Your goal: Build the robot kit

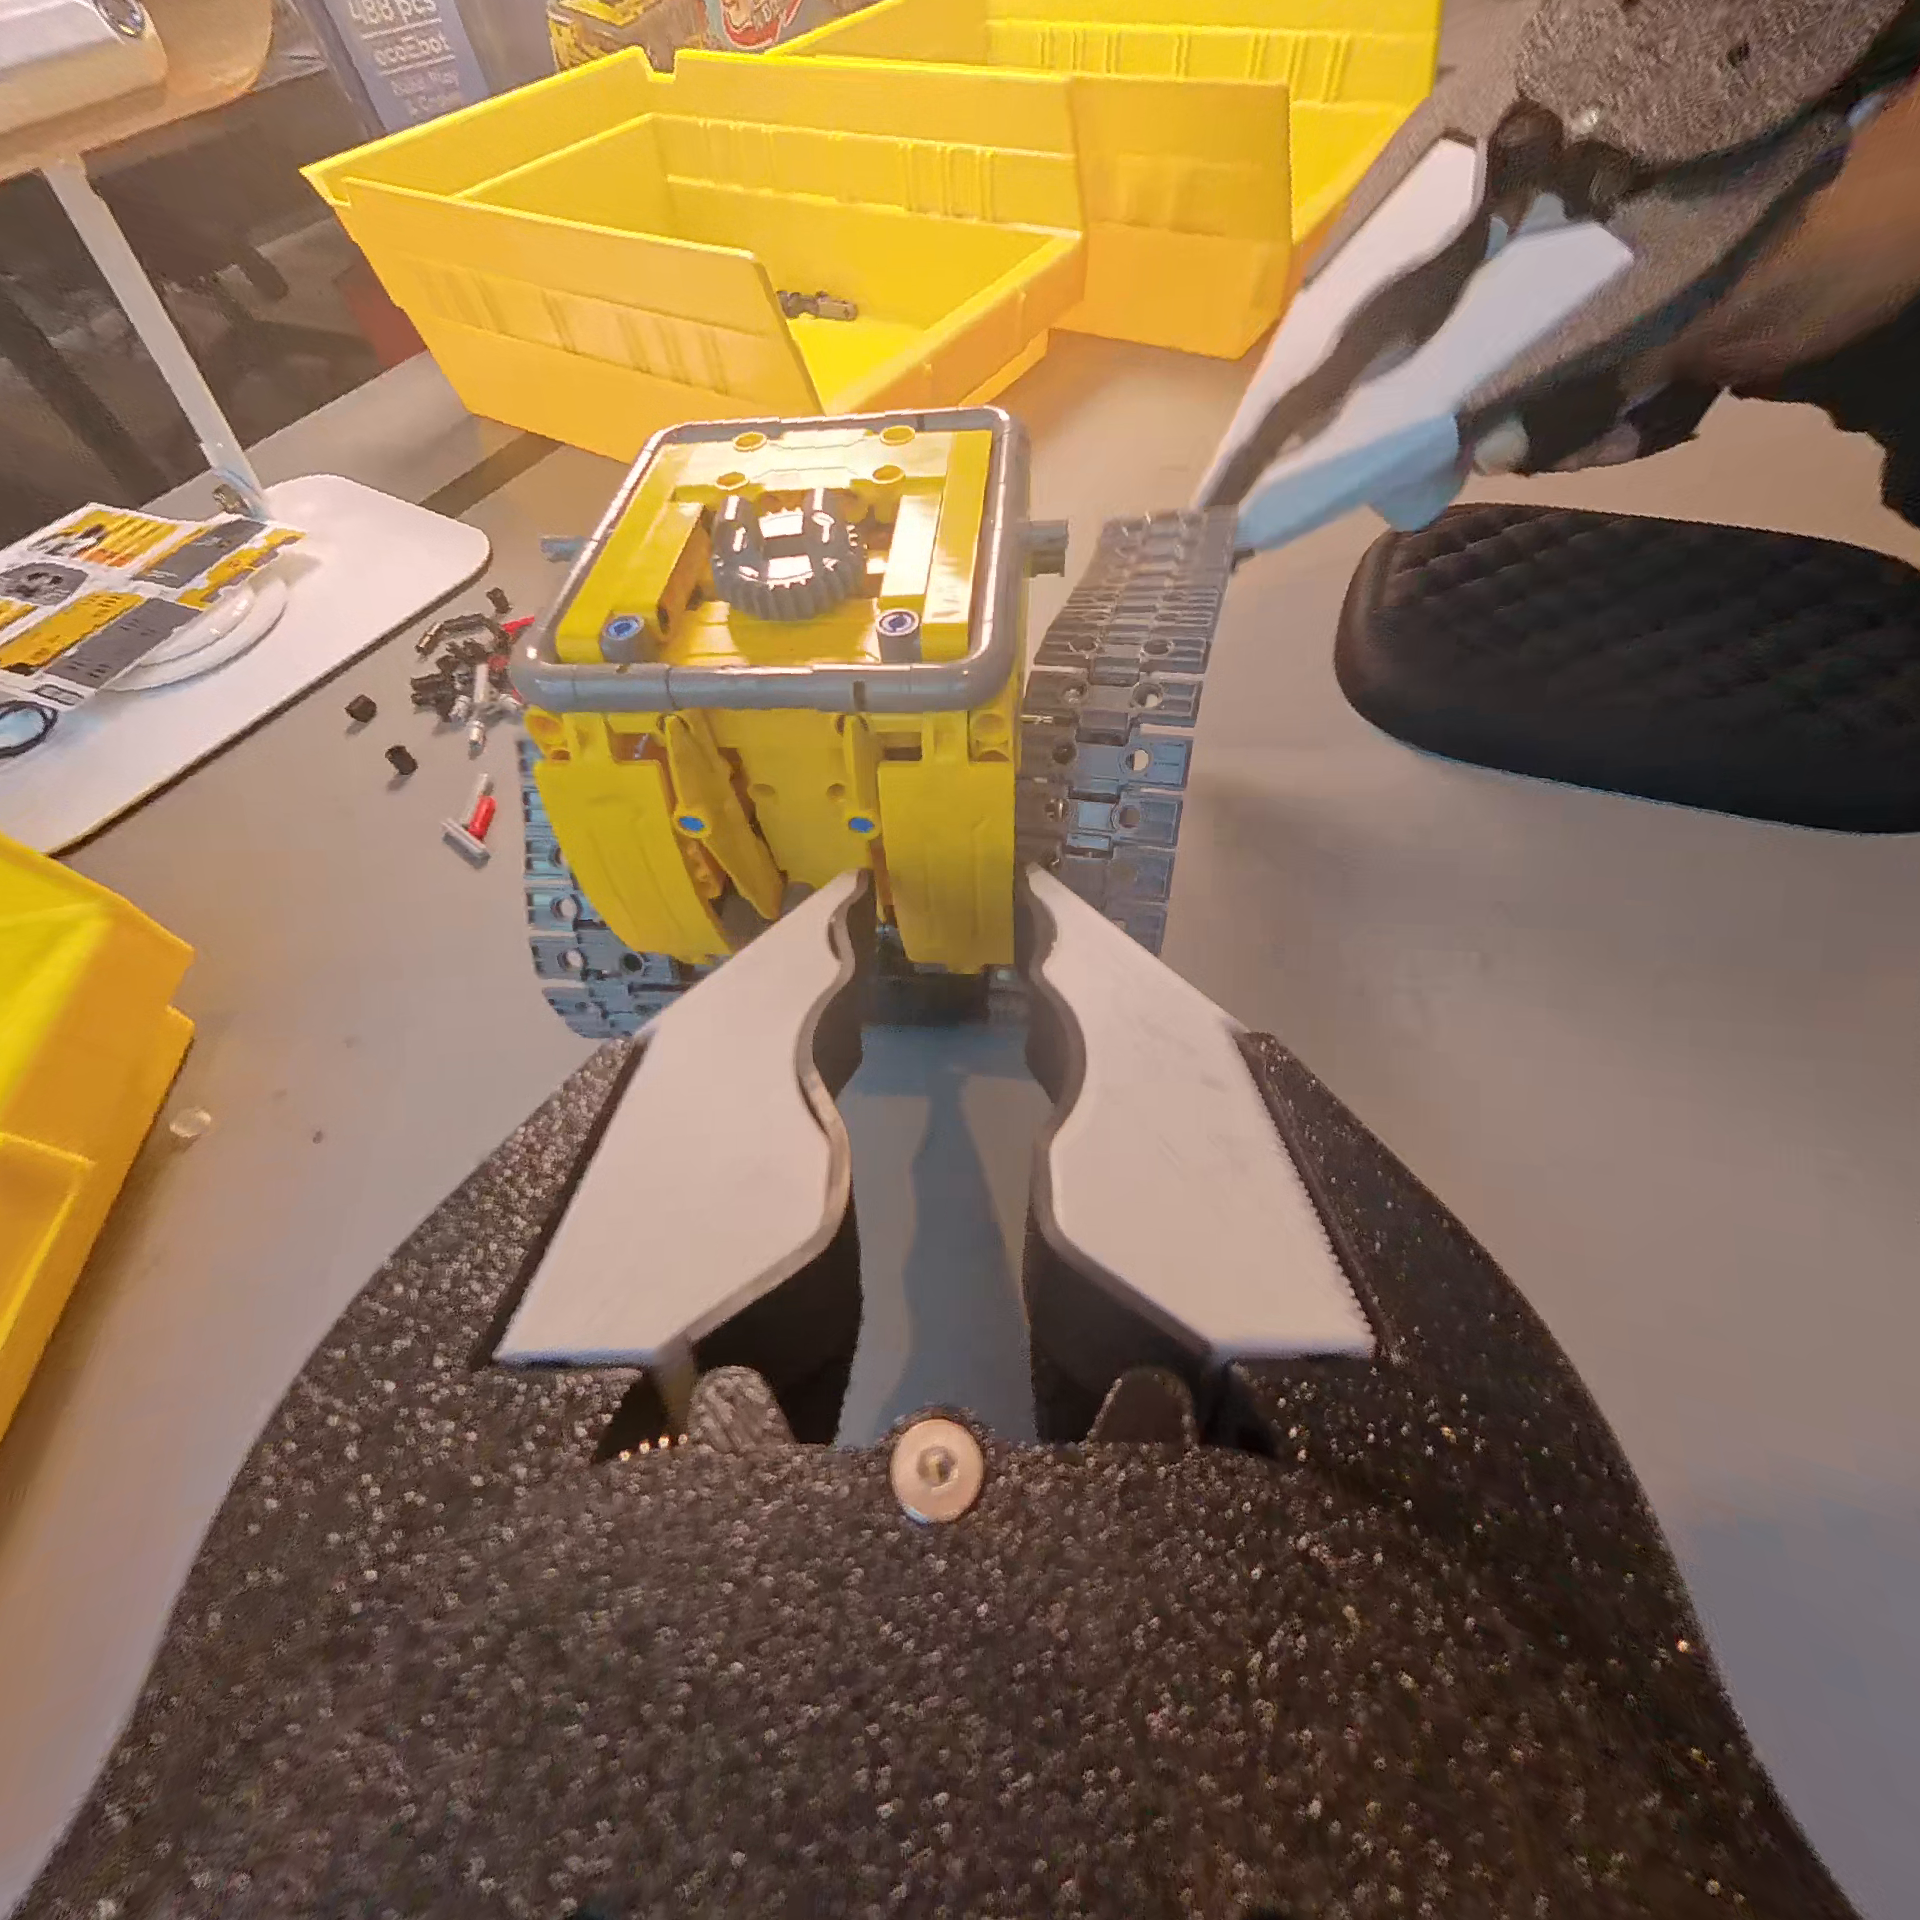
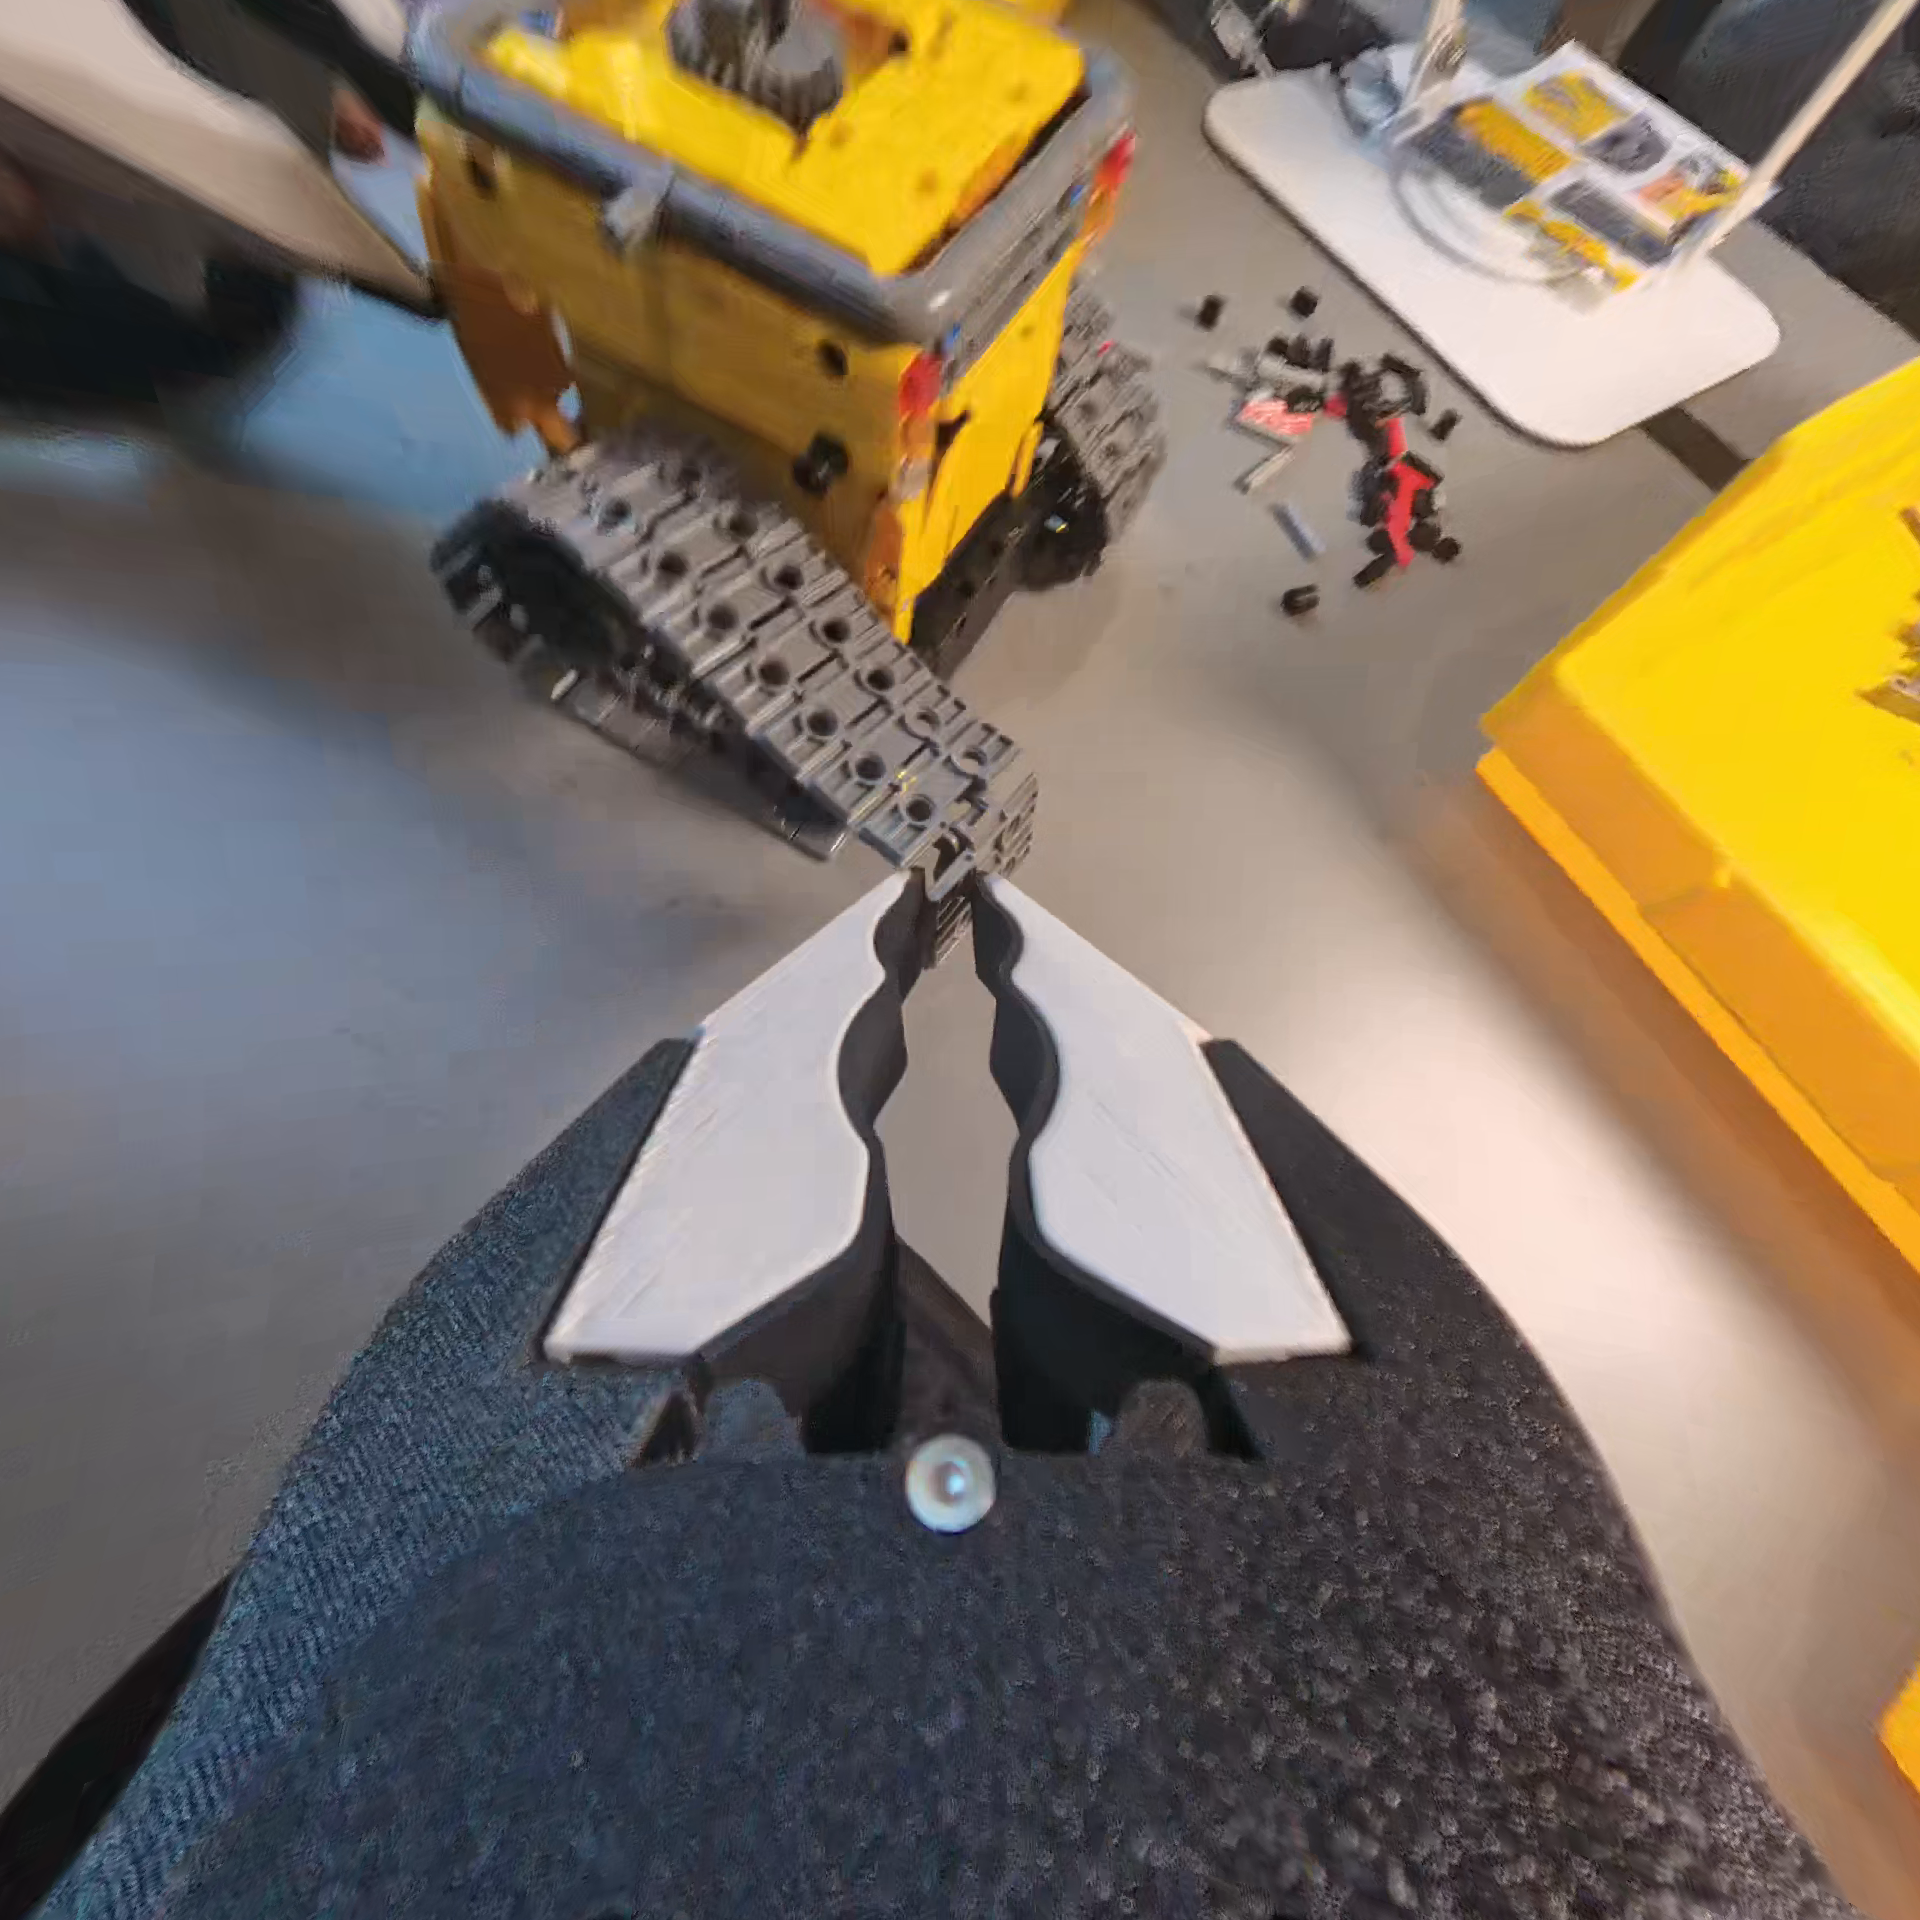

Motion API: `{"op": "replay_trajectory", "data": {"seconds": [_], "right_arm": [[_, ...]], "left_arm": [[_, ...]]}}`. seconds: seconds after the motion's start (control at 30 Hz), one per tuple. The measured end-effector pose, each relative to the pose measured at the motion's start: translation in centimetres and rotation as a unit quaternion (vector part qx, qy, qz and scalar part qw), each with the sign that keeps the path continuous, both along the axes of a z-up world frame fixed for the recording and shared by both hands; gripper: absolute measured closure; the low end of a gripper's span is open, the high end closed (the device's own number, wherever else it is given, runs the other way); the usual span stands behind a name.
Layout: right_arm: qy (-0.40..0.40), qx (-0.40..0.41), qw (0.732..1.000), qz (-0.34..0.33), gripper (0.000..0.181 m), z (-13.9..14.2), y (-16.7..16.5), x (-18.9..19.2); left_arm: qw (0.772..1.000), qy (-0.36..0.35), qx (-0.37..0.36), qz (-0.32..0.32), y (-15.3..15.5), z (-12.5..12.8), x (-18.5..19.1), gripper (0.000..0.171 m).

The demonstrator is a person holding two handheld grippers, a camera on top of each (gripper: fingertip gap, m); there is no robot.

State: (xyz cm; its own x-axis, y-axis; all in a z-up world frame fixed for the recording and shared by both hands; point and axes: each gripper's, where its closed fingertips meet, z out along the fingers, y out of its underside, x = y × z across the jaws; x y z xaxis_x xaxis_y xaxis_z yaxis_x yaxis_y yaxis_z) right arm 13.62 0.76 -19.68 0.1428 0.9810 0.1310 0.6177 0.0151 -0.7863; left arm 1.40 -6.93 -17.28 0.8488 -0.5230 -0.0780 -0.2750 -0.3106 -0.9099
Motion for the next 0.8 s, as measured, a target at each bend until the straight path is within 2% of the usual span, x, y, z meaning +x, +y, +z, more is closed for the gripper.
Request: {"op": "replay_trajectory", "data": {"seconds": [0.07,0.2,0.27,0.37,0.43,0.5,0.53,0.57,0.6,0.63,0.7,0.73,0.8], "right_arm": [[0.013,0.002,0.999,0.034,0.172,-0.1,-1.7,-0.4],[0.099,0.068,0.99,0.067,0.171,4.9,-3.2,-1.1],[0.108,0.066,0.986,0.105,0.171,6.0,-5.1,-2.1],[0.074,0.072,0.986,0.134,0.171,5.1,-7.3,-4.4],[0.057,0.078,0.984,0.151,0.171,3.9,-8.6,-6.2],[0.048,0.054,0.985,0.158,0.17,2.9,-9.6,-8.0],[0.042,0.049,0.986,0.155,0.17,2.4,-9.8,-8.9],[0.035,0.047,0.986,0.159,0.171,1.9,-10.1,-9.6],[0.035,0.039,0.983,0.175,0.17,1.5,-10.8,-10.3],[0.039,0.029,0.981,0.189,0.169,1.4,-11.5,-10.7],[0.045,0.026,0.976,0.211,0.163,2.0,-11.8,-10.1],[0.05,0.017,0.975,0.215,0.16,2.5,-11.5,-9.2],[0.04,-0.016,0.976,0.214,0.154,3.0,-10.1,-6.7]], "left_arm": [[1.0,0.011,0.001,0.005,0.4,0.0,-0.1,0.152],[1.0,-0.002,-0.002,0.002,0.5,0.1,0.1,0.153],[1.0,-0.002,0.001,0.001,0.4,0.4,-0.2,0.151],[0.998,-0.054,0.036,-0.028,-1.4,3.4,-0.2,0.146],[0.992,-0.09,0.032,-0.077,-3.5,4.7,0.7,0.131],[0.99,-0.094,-0.005,-0.108,-5.0,4.1,1.5,0.116],[0.99,-0.077,-0.025,-0.119,-5.5,3.2,2.0,0.108],[0.992,-0.048,-0.038,-0.11,-5.6,2.0,1.8,0.107],[0.995,-0.01,-0.041,-0.088,-5.2,0.9,1.2,0.115],[0.996,0.03,-0.047,-0.065,-5.0,-0.3,0.4,0.135],[0.991,0.079,-0.079,-0.072,-5.7,-2.5,-0.3,0.153],[0.99,0.094,-0.086,-0.066,-5.9,-3.2,-0.9,0.16],[0.987,0.117,-0.103,-0.04,-6.2,-4.4,-2.8,0.159]]}}
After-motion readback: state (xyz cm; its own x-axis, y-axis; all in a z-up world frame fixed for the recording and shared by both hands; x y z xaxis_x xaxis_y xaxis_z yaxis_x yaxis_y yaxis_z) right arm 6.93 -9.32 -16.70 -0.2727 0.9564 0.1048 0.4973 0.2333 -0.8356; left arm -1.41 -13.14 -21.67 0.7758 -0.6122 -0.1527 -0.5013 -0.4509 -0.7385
